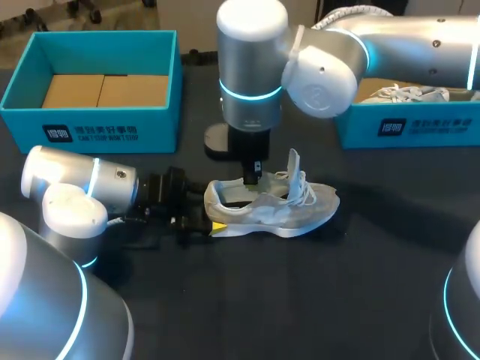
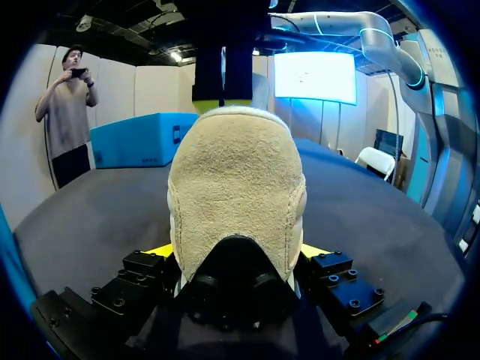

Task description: Take the shoe out of the shoebox, open the shoe tongue, remove and reinsert the insole, then place the shoe into the shoebox

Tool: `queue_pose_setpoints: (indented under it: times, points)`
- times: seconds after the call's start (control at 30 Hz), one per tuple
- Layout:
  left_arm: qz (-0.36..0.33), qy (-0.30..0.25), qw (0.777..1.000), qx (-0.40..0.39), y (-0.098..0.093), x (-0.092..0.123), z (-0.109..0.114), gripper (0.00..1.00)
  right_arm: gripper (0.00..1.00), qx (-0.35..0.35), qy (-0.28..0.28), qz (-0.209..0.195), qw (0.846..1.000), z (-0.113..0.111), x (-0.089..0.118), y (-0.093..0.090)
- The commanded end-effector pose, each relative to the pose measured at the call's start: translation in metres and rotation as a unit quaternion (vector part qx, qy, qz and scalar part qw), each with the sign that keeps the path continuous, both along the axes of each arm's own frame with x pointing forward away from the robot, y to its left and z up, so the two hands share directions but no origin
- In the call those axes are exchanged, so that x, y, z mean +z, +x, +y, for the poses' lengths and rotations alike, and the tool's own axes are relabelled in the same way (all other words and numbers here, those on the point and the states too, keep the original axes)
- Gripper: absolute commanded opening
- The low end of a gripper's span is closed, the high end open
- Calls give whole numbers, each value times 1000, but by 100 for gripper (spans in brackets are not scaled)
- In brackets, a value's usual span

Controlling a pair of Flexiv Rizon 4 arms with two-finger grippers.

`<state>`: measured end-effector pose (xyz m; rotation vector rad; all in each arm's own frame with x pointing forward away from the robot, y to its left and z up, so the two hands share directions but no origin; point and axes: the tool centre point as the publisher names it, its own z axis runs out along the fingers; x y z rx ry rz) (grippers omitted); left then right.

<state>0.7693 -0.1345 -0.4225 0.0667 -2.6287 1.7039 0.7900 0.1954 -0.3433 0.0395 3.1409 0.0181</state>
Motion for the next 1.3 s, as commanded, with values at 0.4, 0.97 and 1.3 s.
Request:
queue_pose_setpoints:
  times: [0.4,0.97,1.3]
  points:
    - [0,0,1000,1,0,-4,0,0,0,-14,-21,52,998,-8,-13,-24]
    - [0,0,1000,1,0,-4,0,0,14,-44,-18,29,998,-6,-22,-23]
    - [0,0,1000,1,0,-4,0,0,37,-48,-8,20,999,-4,-31,-16]
